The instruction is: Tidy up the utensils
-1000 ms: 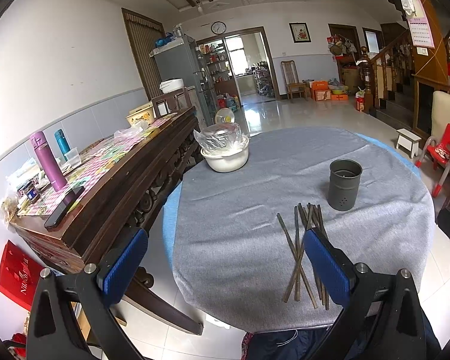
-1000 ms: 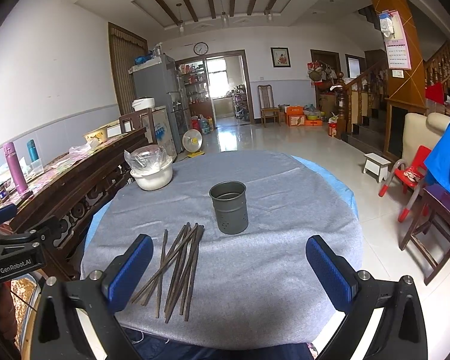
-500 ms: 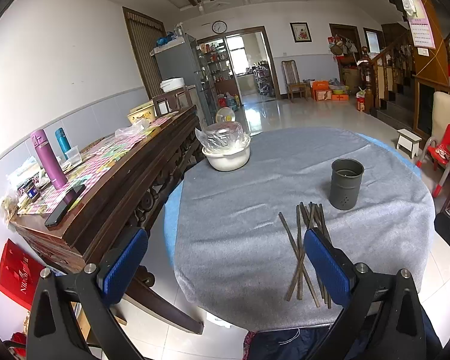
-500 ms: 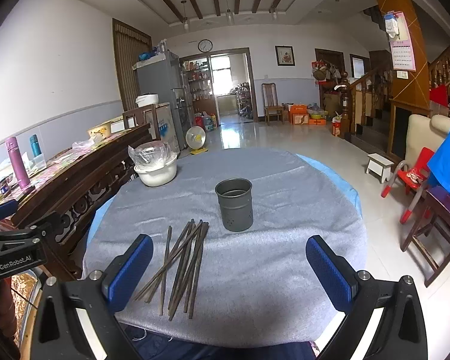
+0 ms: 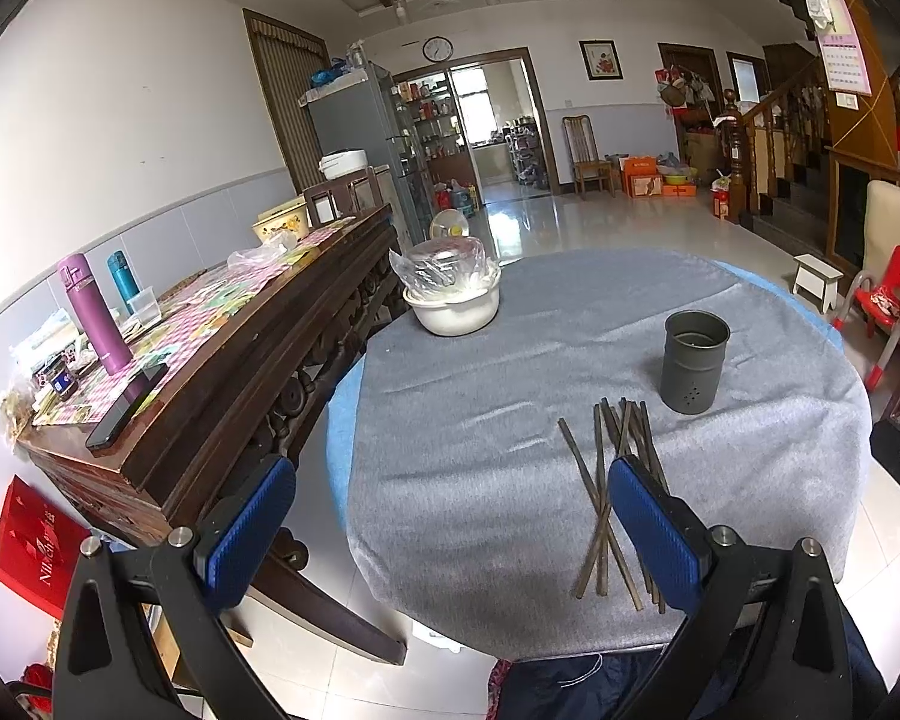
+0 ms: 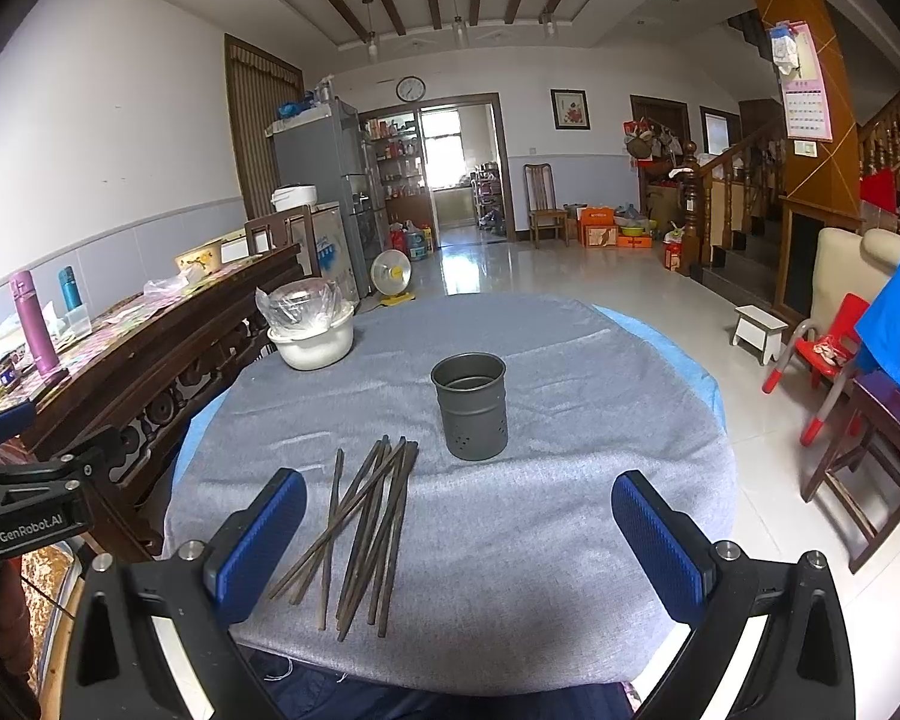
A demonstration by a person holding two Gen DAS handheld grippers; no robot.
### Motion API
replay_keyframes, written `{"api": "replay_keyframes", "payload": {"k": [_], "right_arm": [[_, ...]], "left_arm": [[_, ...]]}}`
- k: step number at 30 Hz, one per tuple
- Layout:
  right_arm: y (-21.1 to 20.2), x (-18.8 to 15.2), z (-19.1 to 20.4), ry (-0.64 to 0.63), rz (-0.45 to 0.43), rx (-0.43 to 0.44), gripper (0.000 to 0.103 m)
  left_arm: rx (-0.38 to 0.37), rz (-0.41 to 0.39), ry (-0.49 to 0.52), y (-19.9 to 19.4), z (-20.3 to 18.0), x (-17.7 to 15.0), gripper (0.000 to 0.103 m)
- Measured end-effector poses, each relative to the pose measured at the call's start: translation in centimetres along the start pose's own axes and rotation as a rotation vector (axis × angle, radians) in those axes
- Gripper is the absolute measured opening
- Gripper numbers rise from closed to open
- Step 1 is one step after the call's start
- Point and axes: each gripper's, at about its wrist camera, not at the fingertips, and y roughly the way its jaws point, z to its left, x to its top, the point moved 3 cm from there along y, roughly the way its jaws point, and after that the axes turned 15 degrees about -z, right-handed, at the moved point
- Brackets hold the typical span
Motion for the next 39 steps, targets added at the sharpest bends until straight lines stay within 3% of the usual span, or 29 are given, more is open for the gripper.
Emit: {"api": "replay_keyframes", "payload": {"k": [17,25,30,33,36,39], "right_arm": [[2.1,-0.3,0.0,0.029,0.054,0.017,0.103],[6.0,-1.6,-0.1,0.107,0.135,0.091,0.1],[11.8,-3.8,0.1,0.211,0.28,0.194,0.059],[15.9,-5.7,0.0,0.277,0.368,0.221,0.04],[19.2,-7.4,0.5,0.322,0.434,0.236,0.038],[21.9,-8.8,1.3,0.332,0.477,0.236,0.031]], "left_arm": [[-0.016,0.038,-0.001,2.1,-0.4,-0.6,0.103],[-0.054,0.124,-0.025,6.1,-0.5,-2.0,0.103],[-0.156,0.258,-0.104,11.0,-0.5,-4.0,0.103],[-0.245,0.352,-0.173,14.5,-0.6,-5.2,0.103],[-0.294,0.421,-0.215,17.6,-1.1,-6.2,0.1],[-0.337,0.492,-0.245,20.3,-1.9,-7.0,0.081]]}}
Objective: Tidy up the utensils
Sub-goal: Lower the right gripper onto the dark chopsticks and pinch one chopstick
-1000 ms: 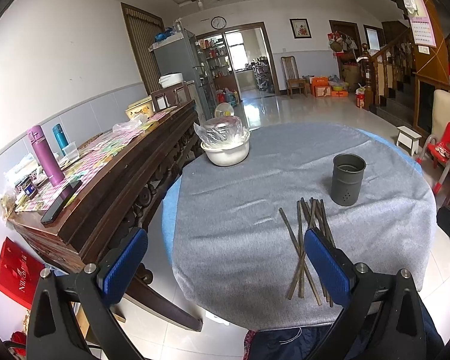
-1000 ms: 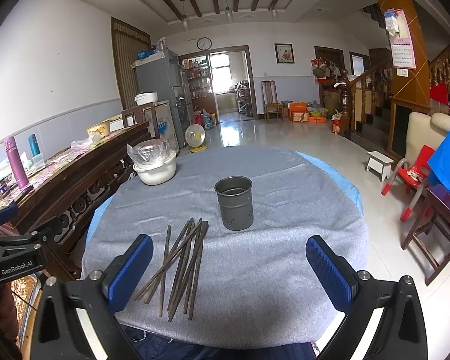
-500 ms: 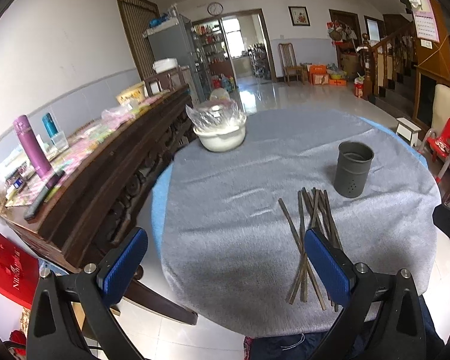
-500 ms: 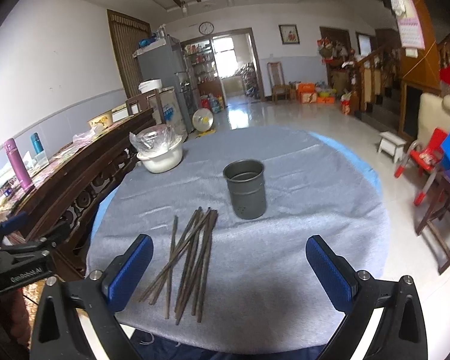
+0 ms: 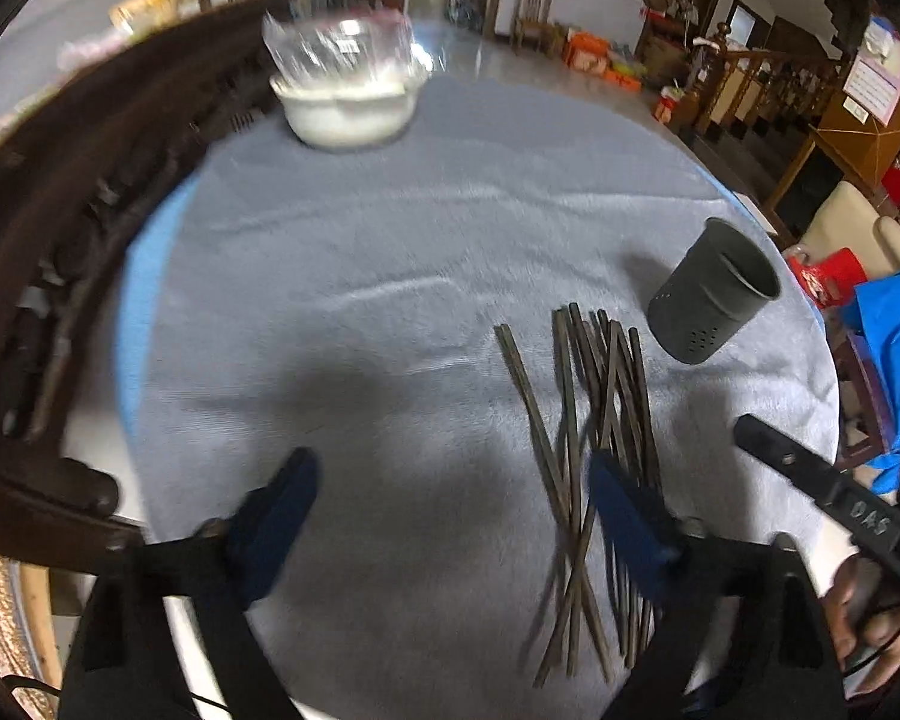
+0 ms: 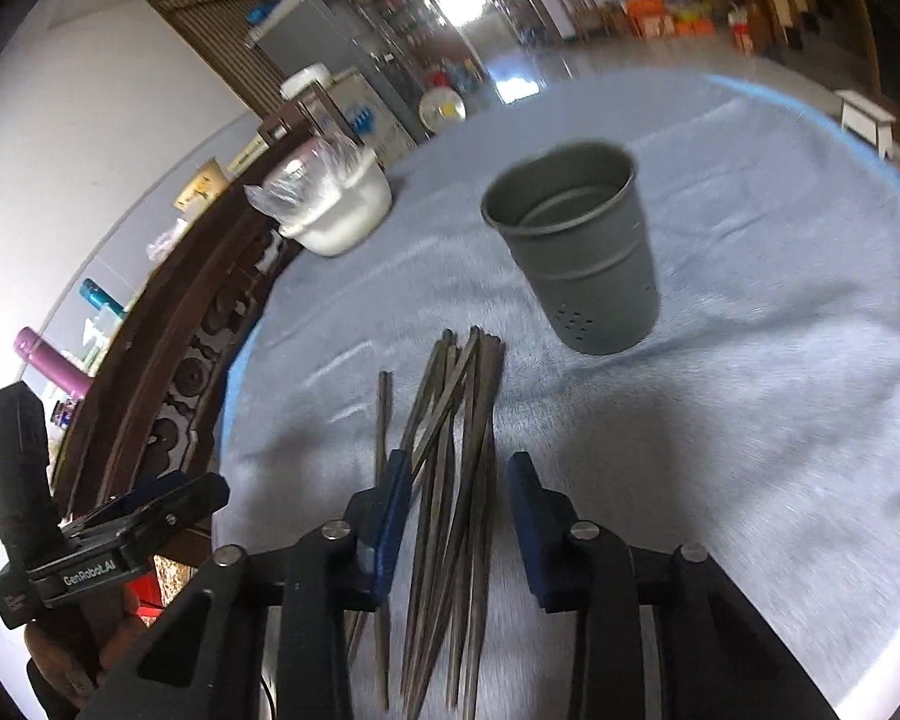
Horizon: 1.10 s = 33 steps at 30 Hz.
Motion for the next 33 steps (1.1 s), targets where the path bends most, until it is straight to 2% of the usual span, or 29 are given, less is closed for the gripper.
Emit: {"api": "replay_keyframes", "payload": {"k": [2,5,7,16,19,21,24,29,33], "right_arm": [[1.7,0.0,0.0,-0.006,0.016,-0.015,0.027],[3.8,0.1,-0.1,0.017,0.045,-0.036,0.024],[4.8,0.6,0.0,0.011,0.036,-0.049,0.022],[8.5,1.5,-0.9,0.027,0.074,-0.149,0.02],[9.5,1.5,-1.3,0.063,0.095,-0.145,0.02],[9.7,1.5,-1.2,0.064,0.086,-0.144,0.009],[9.1,1.7,-0.8,0.041,0.054,-0.138,0.009],[7.2,2.3,-0.4,0.039,0.014,-0.08,0.009],[4.7,3.1,0.3,0.047,-0.026,-0.001,0.008]], "left_arm": [[-0.024,0.055,-0.029,2.2,0.0,0.2,0.069],[-0.049,0.127,-0.065,5.0,-0.2,0.5,0.06],[-0.077,0.15,-0.085,6.3,-0.4,1.0,0.06],[-0.086,0.252,-0.128,11.0,-0.8,2.3,0.058],[-0.102,0.289,-0.154,12.0,-0.9,2.3,0.042],[-0.11,0.299,-0.153,12.5,-1.1,2.3,0.033],[-0.122,0.294,-0.151,12.9,-1.2,2.5,0.011],[-0.131,0.25,-0.137,11.8,-1.3,2.8,0.008],[-0.15,0.173,-0.12,8.4,-1.2,4.2,0.008]]}}
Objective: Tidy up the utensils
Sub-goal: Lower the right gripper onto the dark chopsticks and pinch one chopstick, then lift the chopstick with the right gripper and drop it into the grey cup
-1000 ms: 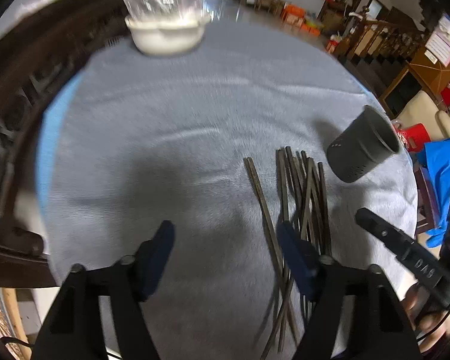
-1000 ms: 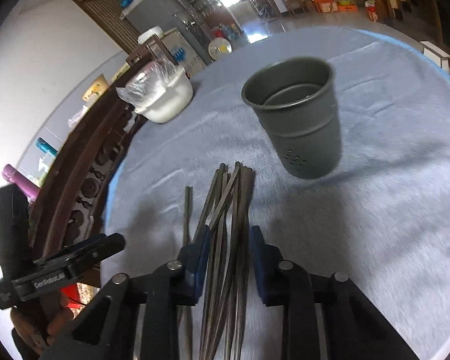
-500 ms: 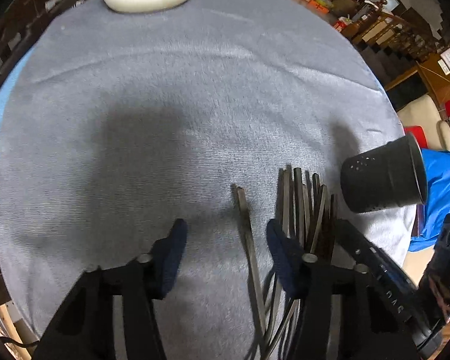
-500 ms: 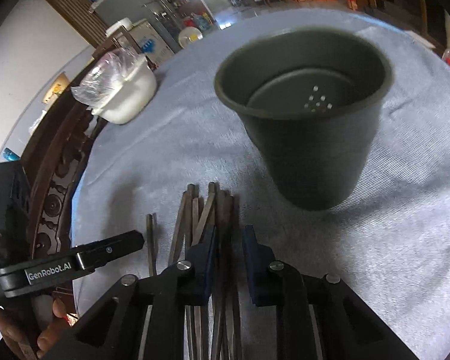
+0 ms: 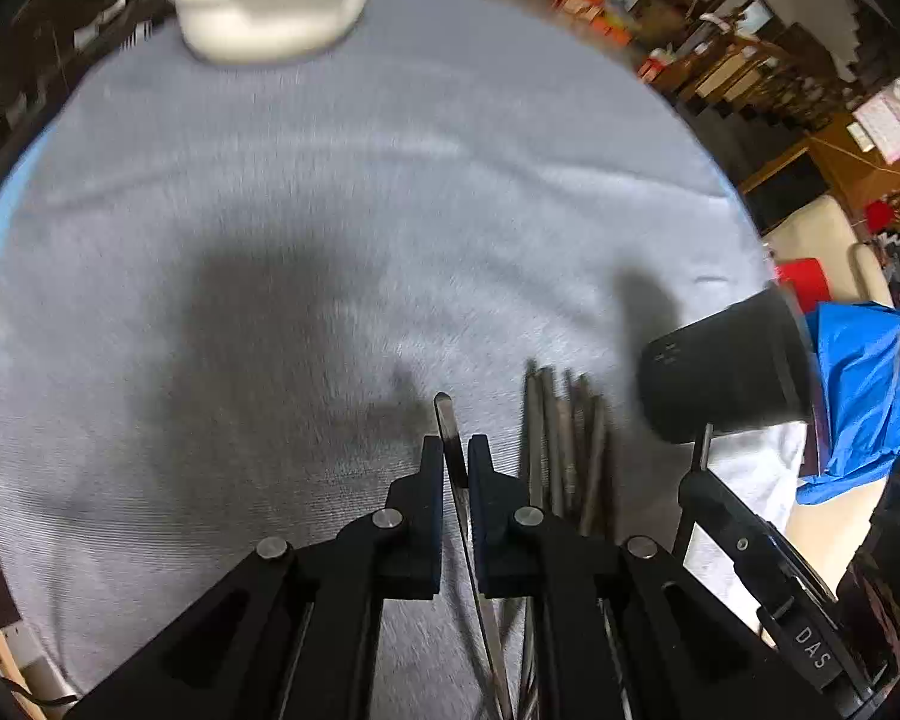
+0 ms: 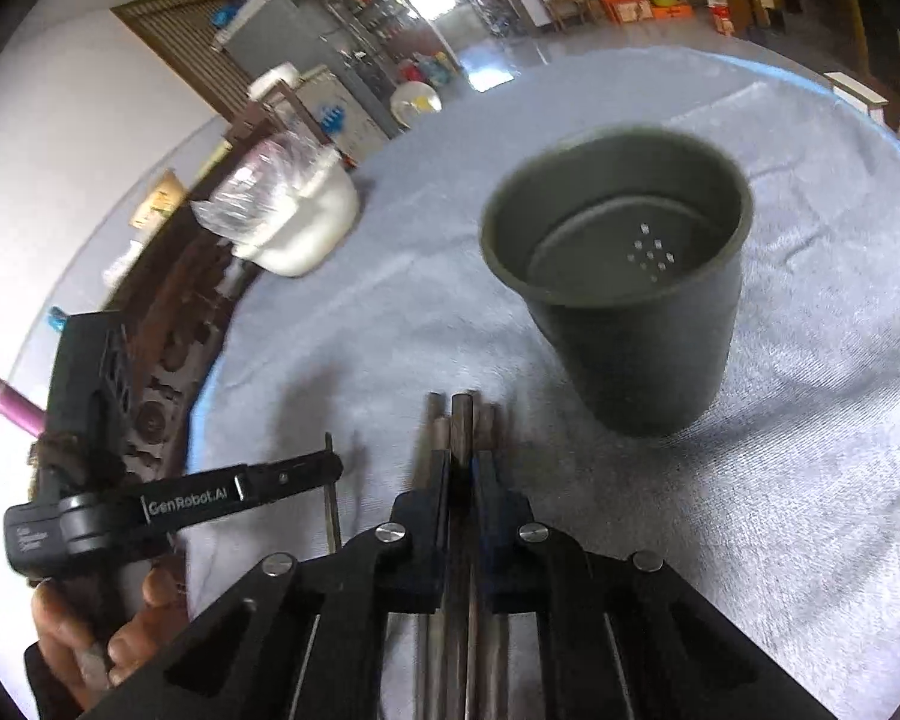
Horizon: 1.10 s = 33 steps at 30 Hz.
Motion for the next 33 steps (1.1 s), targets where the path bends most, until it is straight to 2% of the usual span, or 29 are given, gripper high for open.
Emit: {"api": "replay_keyframes", "payload": {"k": [5,10,17,24,29,33], "right_arm": [[-3.6,1.4,1.3,-0.018,-0.067,0.073,0.008],[-8.1,3.5,2.5,-0.033,-0.176,0.145,0.008],[-12.6,7.9,3.4,-0.058,-0.343,0.165,0.008],[-15.5,13.9,3.7,-0.075,-0.53,0.127,0.008],[-17.5,17.9,3.8,-0.12,-0.7,0.051,0.008],[-17.0,19.1,3.8,-0.159,-0.773,-0.016,0.008]], "left_arm": [[-0.006,-0.095,0.038,-4.8,-0.7,1.3,0.007],[-0.011,-0.19,0.078,-9.1,-2.1,2.6,0.005],[-0.013,-0.313,0.181,-13.8,-5.9,4.3,0.005],[-0.055,-0.453,0.245,-17.6,-11.0,8.4,0.005],[-0.094,-0.603,0.233,-20.1,-14.7,12.1,0.005],[-0.128,-0.69,0.199,-19.6,-16.8,13.9,0.005]]}}
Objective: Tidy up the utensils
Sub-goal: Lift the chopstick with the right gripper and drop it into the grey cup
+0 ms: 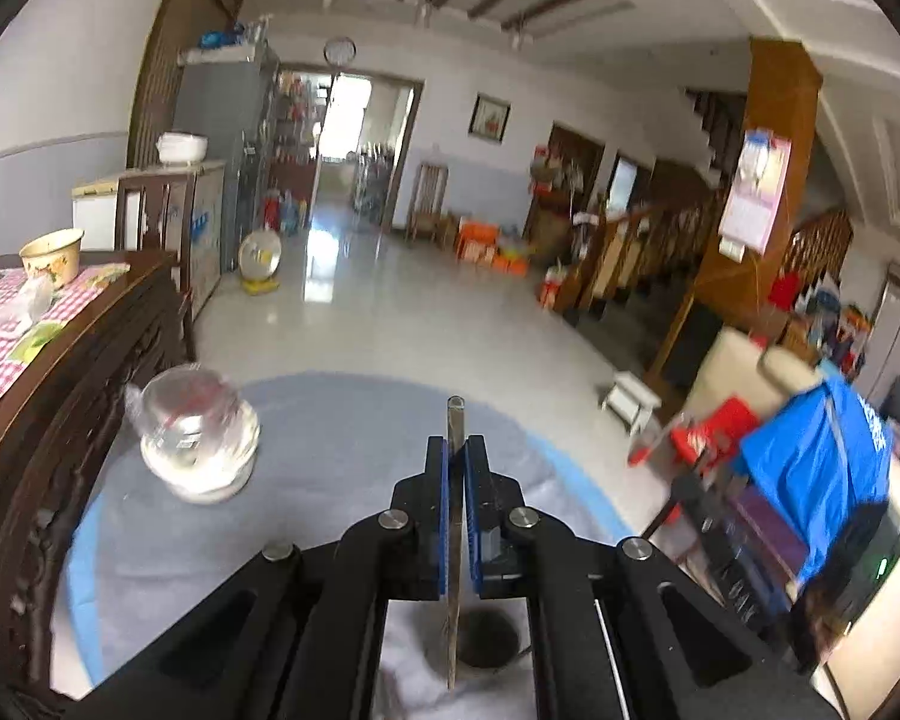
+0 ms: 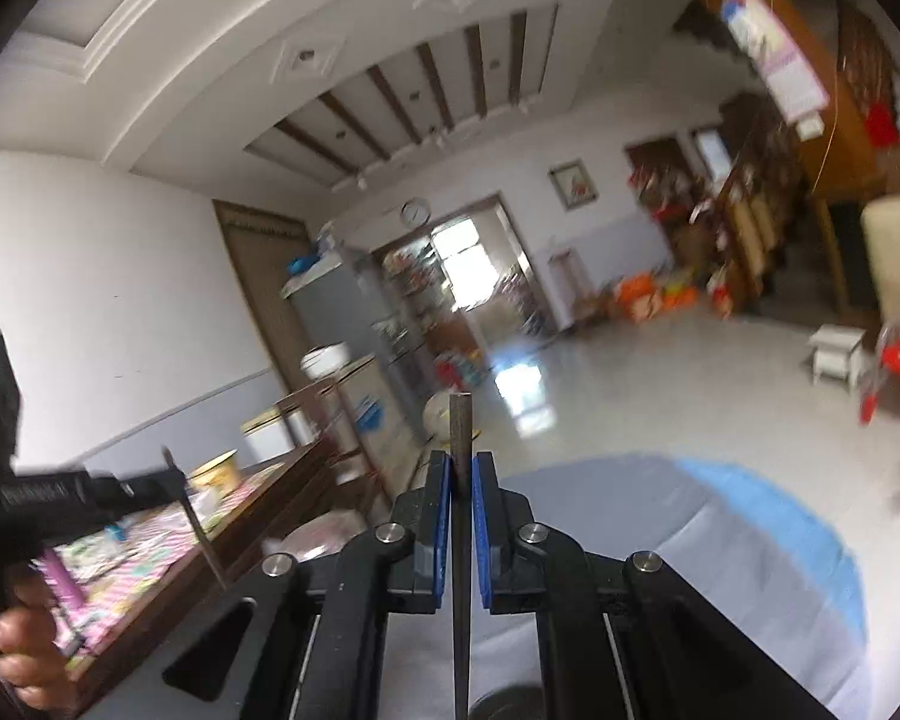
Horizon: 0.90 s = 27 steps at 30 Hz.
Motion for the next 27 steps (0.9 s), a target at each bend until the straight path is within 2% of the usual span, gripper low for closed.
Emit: {"api": "replay_keyframes", "payload": {"k": [3,7,13,19,21,22,23,25,26,27], "right_arm": [[0.8,-1.0,-0.4,-0.029,-0.004,-0.035,0.008],[1.5,-2.9,-0.9,-0.054,0.021,-0.067,0.008],[1.2,-5.6,-2.5,-0.035,0.107,-0.067,0.008],[-0.1,-7.3,-4.0,0.051,0.217,-0.038,0.012],[-0.7,-7.7,-4.7,0.087,0.244,-0.032,0.014],[-0.9,-8.0,-4.8,0.103,0.252,-0.025,0.016],[-1.4,-8.1,-5.0,0.118,0.257,-0.018,0.026],[-3.0,-7.9,-5.5,0.149,0.238,-0.001,0.064],[-3.5,-7.7,-5.7,0.155,0.217,0.0,0.077],[-4.7,-7.5,-6.0,0.154,0.181,-0.008,0.077]], "left_arm": [[-0.009,-0.021,-0.036,1.8,-0.5,-1.3,0.005],[0.028,-0.023,-0.041,3.9,-0.9,-4.0,0.005],[0.063,0.059,-0.042,6.4,-0.4,-8.1,0.005],[0.073,0.164,-0.025,6.1,-0.3,-10.7,0.006],[0.052,0.177,-0.037,5.4,0.0,-11.4,0.008],[0.046,0.183,-0.036,4.9,0.3,-11.5,0.018],[0.043,0.184,-0.035,4.4,0.5,-11.5,0.029],[0.044,0.162,-0.032,2.6,1.2,-11.5,0.04],[0.047,0.152,-0.032,1.8,1.7,-11.5,0.041],[0.053,0.146,-0.034,0.9,2.4,-11.7,0.041]]}}
